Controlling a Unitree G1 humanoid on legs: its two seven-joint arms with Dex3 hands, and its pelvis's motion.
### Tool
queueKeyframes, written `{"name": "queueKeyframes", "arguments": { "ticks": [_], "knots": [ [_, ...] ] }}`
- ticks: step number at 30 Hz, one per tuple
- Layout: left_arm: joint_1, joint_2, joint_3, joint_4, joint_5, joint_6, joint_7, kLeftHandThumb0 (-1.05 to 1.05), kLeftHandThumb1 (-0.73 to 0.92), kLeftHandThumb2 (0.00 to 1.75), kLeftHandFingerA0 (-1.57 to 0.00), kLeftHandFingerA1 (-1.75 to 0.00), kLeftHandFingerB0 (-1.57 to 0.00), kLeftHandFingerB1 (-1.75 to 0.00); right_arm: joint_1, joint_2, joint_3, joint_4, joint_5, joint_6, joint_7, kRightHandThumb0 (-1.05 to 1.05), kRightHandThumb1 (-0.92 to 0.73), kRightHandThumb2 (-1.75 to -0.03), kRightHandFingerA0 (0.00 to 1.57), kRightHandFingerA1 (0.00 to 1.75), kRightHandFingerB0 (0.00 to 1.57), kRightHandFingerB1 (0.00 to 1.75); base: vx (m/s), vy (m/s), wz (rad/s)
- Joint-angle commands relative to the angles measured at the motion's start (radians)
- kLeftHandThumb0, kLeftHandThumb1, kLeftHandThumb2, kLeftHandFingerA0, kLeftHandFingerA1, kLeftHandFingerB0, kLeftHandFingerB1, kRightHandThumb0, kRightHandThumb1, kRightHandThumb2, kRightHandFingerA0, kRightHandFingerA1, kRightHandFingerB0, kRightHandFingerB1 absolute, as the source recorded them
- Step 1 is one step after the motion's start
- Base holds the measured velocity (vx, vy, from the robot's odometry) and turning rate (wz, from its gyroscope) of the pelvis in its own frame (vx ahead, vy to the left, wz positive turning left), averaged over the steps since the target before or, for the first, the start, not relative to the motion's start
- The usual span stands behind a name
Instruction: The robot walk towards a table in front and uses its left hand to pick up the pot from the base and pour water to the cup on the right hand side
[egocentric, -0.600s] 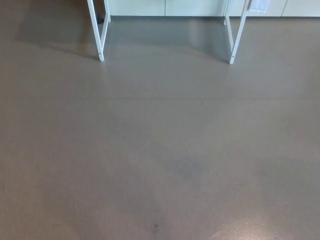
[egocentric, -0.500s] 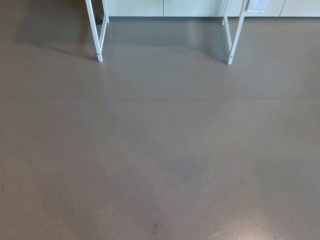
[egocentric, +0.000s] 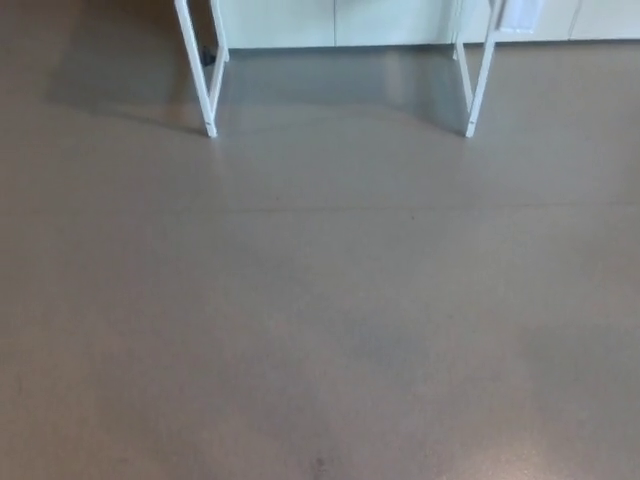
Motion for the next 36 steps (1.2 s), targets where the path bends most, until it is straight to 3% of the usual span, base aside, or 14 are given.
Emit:
{"name": "queueKeyframes", "arguments": {
  "ticks": [1,6,7,12,15,16,18,19,26,27,28,29,36],
  "knots": [
    [0.004,0.018,-0.011,0.008,-0.013,-0.033,-0.010,0.09,0.46,0.96,-0.30,-0.59,-0.19,-0.52,0.004,-0.006,0.008,0.002,0.028,-0.016,0.000,-0.11,-0.53,-0.55,0.73,0.50,0.46,0.39,0.07,0.081,-0.03],
    [-0.002,0.020,-0.023,0.008,-0.010,-0.033,-0.008,0.09,0.47,0.96,-0.32,-0.59,-0.19,-0.52,0.008,-0.003,0.006,-0.003,0.046,-0.022,0.017,-0.10,-0.53,-0.55,0.70,0.50,0.46,0.40,0.07,0.213,-0.15],
    [-0.004,0.019,-0.025,0.003,-0.012,-0.027,-0.006,0.11,0.64,0.63,-0.42,-0.48,-0.28,-0.36,0.002,-0.005,0.006,0.008,0.046,-0.024,0.021,-0.10,-0.55,-0.55,0.65,0.49,0.47,0.40,0.13,0.544,0.10],
    [-0.003,0.022,-0.026,-0.003,-0.021,-0.020,-0.017,0.09,0.66,0.62,-0.43,-0.48,-0.29,-0.36,0.005,0.001,0.018,0.000,0.043,-0.028,0.011,-0.10,-0.54,-0.55,0.66,0.49,0.47,0.41,0.20,0.313,-0.14],
    [-0.001,0.021,-0.027,-0.005,-0.020,-0.021,-0.010,0.09,0.66,0.63,-0.44,-0.48,-0.29,-0.36,0.012,0.003,0.026,-0.001,0.041,-0.034,0.008,-0.10,-0.54,-0.55,0.67,0.50,0.47,0.41,0.24,0.036,0.07],
    [0.001,0.021,-0.030,-0.005,-0.018,-0.023,-0.011,0.07,0.46,0.96,-0.33,-0.60,-0.18,-0.52,0.013,0.002,0.027,-0.001,0.042,-0.031,0.007,-0.09,-0.54,-0.55,0.67,0.50,0.47,0.41,0.22,-0.035,0.14],
    [0.002,0.022,-0.033,-0.005,-0.016,-0.024,-0.012,0.07,0.46,0.96,-0.33,-0.60,-0.18,-0.52,0.012,0.001,0.029,0.001,0.045,-0.029,0.005,-0.09,-0.54,-0.55,0.67,0.50,0.47,0.41,0.26,-0.098,0.12],
    [0.002,0.024,-0.037,-0.002,-0.012,-0.025,-0.012,0.05,0.69,0.60,-0.43,-0.44,-0.28,-0.34,0.014,0.001,0.033,0.002,0.041,-0.030,-0.002,-0.13,-0.50,-0.54,0.74,0.51,0.46,0.39,0.27,-0.132,0.14],
    [0.002,0.028,-0.043,0.001,-0.016,-0.025,-0.008,0.06,0.67,0.59,-0.45,-0.48,-0.29,-0.34,0.021,0.007,0.040,-0.006,0.049,-0.031,-0.005,-0.10,-0.53,-0.55,0.68,0.50,0.45,0.40,0.32,-0.175,0.10],
    [0.002,0.029,-0.044,0.003,-0.017,-0.028,-0.016,0.06,0.47,0.95,-0.34,-0.60,-0.17,-0.52,0.022,0.004,0.040,0.000,0.051,-0.034,0.006,-0.11,-0.53,-0.55,0.68,0.51,0.44,0.40,0.33,-0.090,0.01],
    [0.002,0.030,-0.044,0.003,-0.018,-0.028,-0.019,0.06,0.47,0.95,-0.34,-0.60,-0.17,-0.52,0.022,0.004,0.040,0.002,0.052,-0.035,0.009,-0.11,-0.53,-0.55,0.68,0.51,0.44,0.40,0.21,-0.134,0.08],
    [0.000,0.031,-0.045,0.008,-0.017,-0.028,-0.017,0.05,0.68,0.59,-0.42,-0.47,-0.29,-0.35,0.022,0.004,0.038,0.001,0.055,-0.034,0.010,-0.11,-0.52,-0.55,0.68,0.51,0.44,0.40,0.20,-0.114,0.01],
    [-0.002,0.033,-0.051,0.008,-0.013,-0.031,-0.007,0.05,0.68,0.59,-0.42,-0.45,-0.29,-0.34,0.019,0.005,0.044,0.004,0.060,-0.033,0.006,-0.10,-0.55,-0.55,0.67,0.50,0.45,0.41,0.24,0.012,-0.12]
  ]
}}
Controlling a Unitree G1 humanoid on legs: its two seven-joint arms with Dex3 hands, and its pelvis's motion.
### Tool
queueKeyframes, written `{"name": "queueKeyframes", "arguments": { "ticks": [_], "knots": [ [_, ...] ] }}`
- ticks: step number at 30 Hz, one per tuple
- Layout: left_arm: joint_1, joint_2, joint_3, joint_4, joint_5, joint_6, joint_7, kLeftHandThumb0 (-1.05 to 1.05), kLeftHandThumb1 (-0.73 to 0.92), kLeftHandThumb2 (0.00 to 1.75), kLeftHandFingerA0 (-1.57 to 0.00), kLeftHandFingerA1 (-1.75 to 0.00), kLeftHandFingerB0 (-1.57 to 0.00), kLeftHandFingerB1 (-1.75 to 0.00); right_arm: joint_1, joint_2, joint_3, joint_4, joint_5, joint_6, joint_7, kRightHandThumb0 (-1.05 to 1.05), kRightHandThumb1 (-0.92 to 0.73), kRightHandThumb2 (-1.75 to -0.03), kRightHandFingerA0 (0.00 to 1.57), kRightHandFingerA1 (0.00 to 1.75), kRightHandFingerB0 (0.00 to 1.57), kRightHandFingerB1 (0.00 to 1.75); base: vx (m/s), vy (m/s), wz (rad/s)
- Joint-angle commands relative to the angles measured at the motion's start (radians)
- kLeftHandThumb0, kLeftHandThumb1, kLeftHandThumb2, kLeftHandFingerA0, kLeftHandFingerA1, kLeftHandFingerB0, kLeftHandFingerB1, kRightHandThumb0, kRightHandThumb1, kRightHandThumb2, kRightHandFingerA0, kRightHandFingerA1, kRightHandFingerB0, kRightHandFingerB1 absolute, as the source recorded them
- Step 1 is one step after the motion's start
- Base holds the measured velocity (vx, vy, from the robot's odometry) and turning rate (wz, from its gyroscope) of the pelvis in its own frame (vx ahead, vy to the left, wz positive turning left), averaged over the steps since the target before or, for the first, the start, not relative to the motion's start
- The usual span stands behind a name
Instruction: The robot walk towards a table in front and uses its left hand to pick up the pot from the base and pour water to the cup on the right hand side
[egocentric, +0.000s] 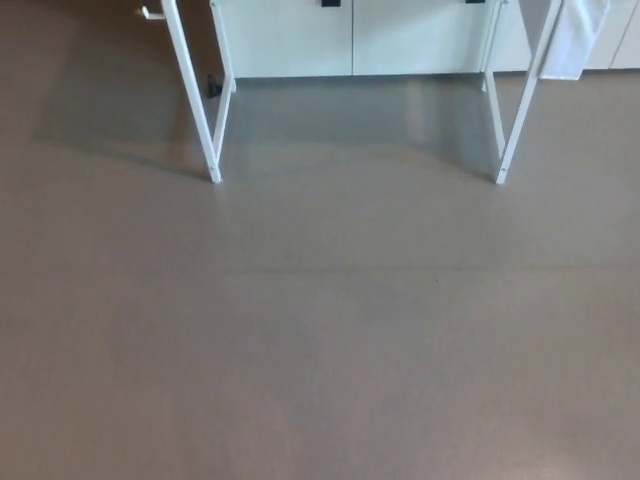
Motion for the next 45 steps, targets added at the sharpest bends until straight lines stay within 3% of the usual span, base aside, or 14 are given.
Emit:
{"name": "queueKeyframes", "arguments": {
  "ticks": [1,6,7,9,10,18,21,22,23,32,36,38,40,45],
  "knots": [
    [0.001,0.021,-0.004,-0.001,-0.009,-0.021,0.002,0.05,0.68,0.59,-0.42,-0.45,-0.29,-0.34,0.003,-0.003,0.002,0.004,0.018,-0.010,0.003,-0.10,-0.55,-0.55,0.67,0.50,0.45,0.41,0.31,0.121,-0.18],
    [0.002,0.020,-0.004,-0.002,-0.011,-0.016,0.014,0.01,0.65,0.58,-0.46,-0.47,-0.30,-0.35,0.005,-0.002,0.001,0.005,0.024,-0.010,-0.002,-0.10,-0.52,-0.54,0.70,0.52,0.45,0.41,0.37,0.168,-0.10],
    [0.000,0.022,-0.007,-0.002,-0.009,-0.011,0.014,-0.01,0.47,0.93,-0.35,-0.60,-0.18,-0.50,0.005,-0.001,0.003,0.005,0.023,-0.012,0.003,-0.10,-0.55,-0.55,0.67,0.52,0.43,0.41,0.36,0.153,0.07],
    [-0.003,0.026,-0.011,-0.002,-0.006,-0.004,0.014,-0.01,0.47,0.93,-0.35,-0.60,-0.18,-0.50,0.006,-0.001,0.006,0.006,0.021,-0.014,0.011,-0.10,-0.55,-0.55,0.67,0.52,0.43,0.41,0.30,0.113,0.06],
    [-0.003,0.024,-0.010,-0.003,-0.008,-0.002,0.016,0.02,0.68,0.60,-0.46,-0.46,-0.29,-0.34,0.008,-0.004,0.012,0.008,0.015,-0.019,0.014,-0.15,-0.56,-0.56,0.67,0.49,0.44,0.40,0.28,0.074,0.15],
    [-0.001,0.023,-0.005,-0.003,-0.012,-0.012,0.035,0.00,0.63,0.58,-0.48,-0.47,-0.33,-0.36,0.010,-0.001,0.011,0.012,0.028,-0.016,0.025,-0.09,-0.62,-0.57,0.60,0.49,0.40,0.40,0.31,-0.052,0.03],
    [-0.004,0.023,-0.003,0.001,-0.013,-0.012,0.032,-0.01,0.62,0.57,-0.47,-0.47,-0.32,-0.35,0.015,-0.004,0.021,0.011,0.018,-0.027,0.032,-0.12,-0.55,-0.55,0.63,0.50,0.40,0.40,0.41,0.251,0.39],
    [-0.005,0.024,0.003,0.004,-0.020,-0.008,0.023,0.01,0.45,0.91,-0.37,-0.60,-0.21,-0.52,0.018,-0.002,0.023,0.005,0.018,-0.028,0.033,-0.13,-0.60,-0.57,0.62,0.49,0.41,0.40,0.40,0.262,-0.07],
    [-0.004,0.024,0.001,0.003,-0.017,-0.010,0.028,0.00,0.64,0.58,-0.47,-0.46,-0.32,-0.35,0.020,0.002,0.024,-0.001,0.019,-0.029,0.027,-0.10,-0.61,-0.57,0.62,0.51,0.43,0.41,0.24,-0.050,0.01],
    [-0.006,0.025,-0.009,-0.006,-0.009,-0.015,0.034,-0.01,0.65,0.58,-0.47,-0.46,-0.32,-0.35,0.020,0.004,0.043,0.001,0.008,-0.040,0.013,-0.14,-0.58,-0.57,0.68,0.51,0.45,0.41,0.24,-0.004,-0.07],
    [-0.021,0.035,-0.019,0.003,-0.006,-0.006,0.014,0.04,0.69,0.60,-0.46,-0.46,-0.30,-0.34,0.010,0.005,0.021,-0.004,0.037,-0.019,0.026,-0.10,-0.58,-0.56,0.61,0.49,0.42,0.41,0.46,0.103,-0.02],
    [-0.023,0.035,-0.019,0.006,-0.008,-0.009,0.015,0.03,0.70,0.61,-0.46,-0.47,-0.28,-0.34,0.028,-0.001,0.047,-0.020,0.012,-0.037,0.062,-0.20,-0.58,-0.63,0.56,0.51,0.36,0.42,0.37,0.081,0.07],
    [-0.023,0.036,-0.016,0.008,-0.013,-0.008,0.005,0.00,0.69,0.60,-0.45,-0.45,-0.29,-0.33,0.021,-0.001,0.045,-0.013,0.014,-0.030,0.042,-0.13,-0.53,-0.55,0.67,0.50,0.46,0.40,0.28,0.039,0.10],
    [-0.019,0.035,-0.017,0.001,-0.014,-0.011,0.006,-0.01,0.68,0.59,-0.46,-0.45,-0.29,-0.34,0.007,0.004,0.032,-0.002,0.026,-0.015,0.017,-0.14,-0.58,-0.56,0.64,0.49,0.44,0.40,0.26,-0.067,0.11]
  ]
}}
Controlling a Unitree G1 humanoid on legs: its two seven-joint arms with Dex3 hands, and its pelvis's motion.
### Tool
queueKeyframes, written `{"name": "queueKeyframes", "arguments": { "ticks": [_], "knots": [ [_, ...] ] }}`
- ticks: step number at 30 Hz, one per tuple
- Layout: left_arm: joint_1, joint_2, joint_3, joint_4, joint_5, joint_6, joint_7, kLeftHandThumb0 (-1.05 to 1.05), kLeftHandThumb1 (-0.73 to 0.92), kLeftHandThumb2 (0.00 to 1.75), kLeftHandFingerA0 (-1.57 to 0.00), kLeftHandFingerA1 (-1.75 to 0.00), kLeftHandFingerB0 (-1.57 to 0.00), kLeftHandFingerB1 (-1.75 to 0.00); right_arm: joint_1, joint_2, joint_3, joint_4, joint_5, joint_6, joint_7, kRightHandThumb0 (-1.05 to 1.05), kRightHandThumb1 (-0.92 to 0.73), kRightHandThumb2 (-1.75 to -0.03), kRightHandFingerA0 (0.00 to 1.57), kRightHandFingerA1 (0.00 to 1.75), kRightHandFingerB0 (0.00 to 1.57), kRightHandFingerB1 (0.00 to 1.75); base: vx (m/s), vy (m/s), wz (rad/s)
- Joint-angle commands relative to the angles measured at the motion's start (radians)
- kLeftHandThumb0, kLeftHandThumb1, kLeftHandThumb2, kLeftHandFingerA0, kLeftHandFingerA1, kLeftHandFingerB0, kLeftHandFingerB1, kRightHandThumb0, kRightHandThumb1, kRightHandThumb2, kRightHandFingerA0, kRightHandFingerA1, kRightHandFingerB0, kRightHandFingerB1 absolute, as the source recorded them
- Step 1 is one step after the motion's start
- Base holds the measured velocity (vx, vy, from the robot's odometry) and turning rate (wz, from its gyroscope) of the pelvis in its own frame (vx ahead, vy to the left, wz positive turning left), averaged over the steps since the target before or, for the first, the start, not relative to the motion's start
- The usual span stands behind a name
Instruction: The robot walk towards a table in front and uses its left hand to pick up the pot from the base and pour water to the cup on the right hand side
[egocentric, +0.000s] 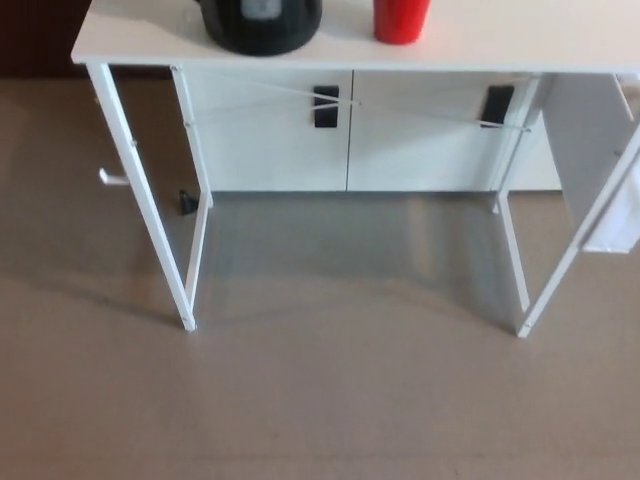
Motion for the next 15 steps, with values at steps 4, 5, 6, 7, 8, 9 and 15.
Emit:
{"name": "queueKeyframes", "arguments": {
  "ticks": [4,5,6,7,8,9,15],
  "knots": [
    [0.010,0.008,-0.005,-0.002,-0.011,-0.011,-0.013,0.02,0.68,0.60,-0.49,-0.48,-0.29,-0.35,0.013,0.006,0.007,-0.049,0.010,0.000,-0.019,-0.12,-0.60,-0.57,0.66,0.51,0.48,0.43,0.34,-0.225,0.24],
    [0.011,0.009,-0.011,0.001,-0.003,-0.022,-0.008,0.02,0.66,0.59,-0.50,-0.48,-0.31,-0.35,0.003,-0.003,0.005,-0.021,0.007,-0.002,-0.022,-0.12,-0.61,-0.57,0.61,0.49,0.45,0.41,0.33,-0.229,0.36],
    [0.008,0.006,-0.011,0.004,0.000,-0.027,0.017,0.06,0.65,0.59,-0.53,-0.49,-0.34,-0.36,0.000,-0.004,0.001,-0.016,0.012,0.002,-0.024,-0.14,-0.53,-0.55,0.71,0.52,0.49,0.42,0.26,-0.190,-0.07],
    [0.007,0.005,-0.012,0.005,0.001,-0.028,0.027,0.06,0.65,0.59,-0.53,-0.49,-0.34,-0.36,-0.001,-0.004,-0.001,-0.014,0.015,0.003,-0.024,-0.14,-0.53,-0.55,0.71,0.52,0.49,0.42,0.28,-0.160,0.08],
    [0.008,0.008,-0.014,0.002,-0.001,-0.023,0.016,0.05,0.67,0.60,-0.51,-0.48,-0.31,-0.36,-0.005,-0.006,-0.004,-0.001,0.015,-0.001,-0.026,-0.14,-0.52,-0.55,0.71,0.51,0.51,0.42,0.26,-0.129,-0.03],
    [0.008,0.009,-0.015,0.002,-0.001,-0.022,0.011,0.01,0.67,0.59,-0.49,-0.47,-0.30,-0.35,-0.005,-0.006,-0.006,0.000,0.018,-0.002,-0.019,-0.13,-0.53,-0.55,0.66,0.50,0.47,0.41,0.23,-0.117,-0.03],
    [0.007,0.011,-0.014,-0.008,-0.010,-0.011,-0.005,0.04,0.68,0.60,-0.49,-0.48,-0.30,-0.35,-0.008,-0.009,-0.010,0.004,0.021,-0.002,0.000,-0.14,-0.55,-0.56,0.71,0.51,0.51,0.42,0.21,0.010,-0.07]
  ]
}}
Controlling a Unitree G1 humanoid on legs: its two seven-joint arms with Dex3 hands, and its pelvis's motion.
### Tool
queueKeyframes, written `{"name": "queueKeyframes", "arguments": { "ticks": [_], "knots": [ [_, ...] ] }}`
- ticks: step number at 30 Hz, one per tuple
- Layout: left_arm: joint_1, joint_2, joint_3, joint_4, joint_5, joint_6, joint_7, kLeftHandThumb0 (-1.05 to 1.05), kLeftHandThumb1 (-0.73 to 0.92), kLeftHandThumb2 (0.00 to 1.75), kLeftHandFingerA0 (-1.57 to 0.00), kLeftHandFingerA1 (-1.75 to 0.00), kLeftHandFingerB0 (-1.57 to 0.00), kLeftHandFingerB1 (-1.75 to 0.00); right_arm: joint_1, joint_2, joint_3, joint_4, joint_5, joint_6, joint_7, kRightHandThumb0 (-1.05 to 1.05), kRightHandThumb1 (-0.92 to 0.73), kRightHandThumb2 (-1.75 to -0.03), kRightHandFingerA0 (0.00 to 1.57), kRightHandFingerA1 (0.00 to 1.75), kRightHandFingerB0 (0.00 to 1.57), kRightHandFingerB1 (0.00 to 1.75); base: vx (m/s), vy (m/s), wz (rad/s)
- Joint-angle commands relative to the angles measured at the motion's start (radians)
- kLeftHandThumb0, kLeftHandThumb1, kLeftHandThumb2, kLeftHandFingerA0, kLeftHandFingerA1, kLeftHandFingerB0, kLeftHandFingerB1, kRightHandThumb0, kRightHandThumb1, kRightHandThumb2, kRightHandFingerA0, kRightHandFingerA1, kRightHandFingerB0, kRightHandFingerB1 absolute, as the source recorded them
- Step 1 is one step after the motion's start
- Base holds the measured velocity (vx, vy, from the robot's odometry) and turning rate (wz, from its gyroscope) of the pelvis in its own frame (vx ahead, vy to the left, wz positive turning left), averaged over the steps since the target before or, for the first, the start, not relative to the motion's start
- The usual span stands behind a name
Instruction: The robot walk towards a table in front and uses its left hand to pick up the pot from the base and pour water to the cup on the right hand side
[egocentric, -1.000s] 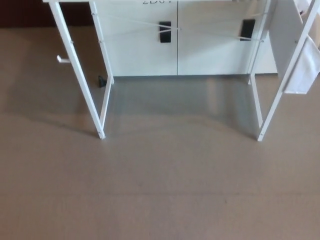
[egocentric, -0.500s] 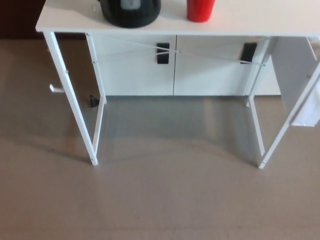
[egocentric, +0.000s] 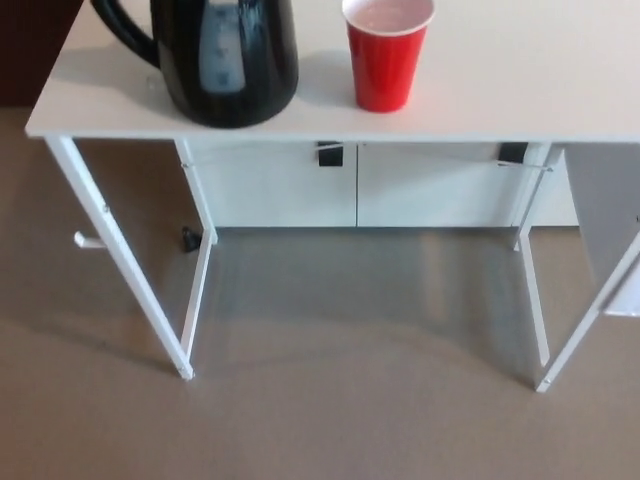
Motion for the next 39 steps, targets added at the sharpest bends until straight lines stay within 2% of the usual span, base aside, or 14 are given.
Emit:
{"name": "queueKeyframes", "arguments": {
  "ticks": [1,7,9,11,13,17,25,29,31,35,37,39],
  "knots": [
    [-0.002,0.016,0.002,-0.004,-0.013,-0.012,-0.008,0.04,0.68,0.60,-0.49,-0.48,-0.30,-0.35,-0.003,-0.008,-0.007,0.002,0.019,0.000,-0.007,-0.14,-0.55,-0.56,0.71,0.51,0.51,0.42,0.29,0.118,-0.11],
    [-0.002,0.020,-0.002,0.004,-0.008,-0.008,-0.008,0.04,0.68,0.60,-0.45,-0.45,-0.28,-0.34,-0.001,-0.011,0.002,0.007,0.011,-0.001,-0.001,-0.15,-0.59,-0.57,0.66,0.49,0.46,0.41,0.29,0.213,-0.09],
    [-0.003,0.019,0.002,0.004,-0.013,-0.009,-0.004,0.00,0.67,0.59,-0.46,-0.45,-0.30,-0.34,0.005,-0.008,0.002,0.000,0.013,-0.006,0.011,-0.18,-0.55,-0.56,0.66,0.51,0.44,0.40,0.27,0.084,0.05],
    [-0.002,0.020,0.000,0.002,-0.010,-0.012,-0.004,-0.01,0.66,0.58,-0.49,-0.46,-0.31,-0.35,0.014,-0.004,0.011,-0.011,0.006,-0.023,0.026,-0.14,-0.60,-0.57,0.64,0.51,0.42,0.40,0.24,0.026,0.13],
    [0.000,0.022,-0.003,0.002,-0.010,-0.012,-0.018,0.04,0.68,0.60,-0.49,-0.47,-0.29,-0.35,0.012,-0.007,0.012,-0.001,0.005,-0.029,0.024,-0.15,-0.58,-0.56,0.65,0.50,0.44,0.41,0.23,-0.039,0.09],
    [0.001,0.016,0.002,-0.007,-0.016,-0.009,-0.001,-0.02,0.63,0.58,-0.49,-0.47,-0.32,-0.36,0.006,-0.011,0.012,0.011,0.007,-0.022,0.015,-0.17,-0.51,-0.55,0.63,0.49,0.44,0.40,0.27,-0.118,0.15],
    [-0.003,0.022,-0.012,-0.008,-0.004,-0.005,-0.006,-0.04,0.66,0.59,-0.46,-0.44,-0.30,-0.34,0.014,-0.009,0.030,0.006,-0.011,-0.043,0.013,-0.18,-0.59,-0.57,0.66,0.50,0.44,0.40,0.33,-0.088,0.05],
    [-0.006,0.017,-0.001,0.003,-0.015,-0.006,0.012,-0.03,0.62,0.58,-0.56,-0.48,-0.34,-0.36,0.016,-0.012,0.032,0.014,-0.004,-0.035,0.017,-0.20,-0.56,-0.56,0.64,0.48,0.44,0.39,0.13,0.004,-0.13],
    [-0.007,0.017,0.001,0.005,-0.016,-0.005,0.014,-0.04,0.62,0.58,-0.49,-0.47,-0.32,-0.36,0.017,-0.012,0.031,0.014,0.001,-0.037,0.019,-0.21,-0.53,-0.56,0.67,0.50,0.45,0.40,0.12,0.110,-0.08],
    [-0.010,0.020,-0.012,0.006,-0.004,-0.011,0.012,-0.03,0.66,0.59,-0.50,-0.47,-0.32,-0.35,0.012,-0.009,0.024,0.013,0.011,-0.030,0.008,-0.19,-0.52,-0.55,0.66,0.50,0.47,0.41,0.11,0.237,0.03],
    [-0.011,0.021,-0.012,0.004,-0.006,-0.004,0.011,-0.07,0.64,0.60,-0.47,-0.46,-0.30,-0.35,0.011,-0.006,0.026,0.009,0.008,-0.031,-0.002,-0.19,-0.52,-0.55,0.72,0.52,0.47,0.41,0.06,0.175,-0.04],
    [-0.009,0.022,-0.017,0.002,-0.002,-0.006,0.011,-0.08,0.64,0.60,-0.47,-0.45,-0.30,-0.35,0.020,-0.004,0.032,0.003,0.005,-0.038,0.015,-0.21,-0.48,-0.54,0.67,0.51,0.44,0.40,0.02,0.041,0.01]
  ]
}}
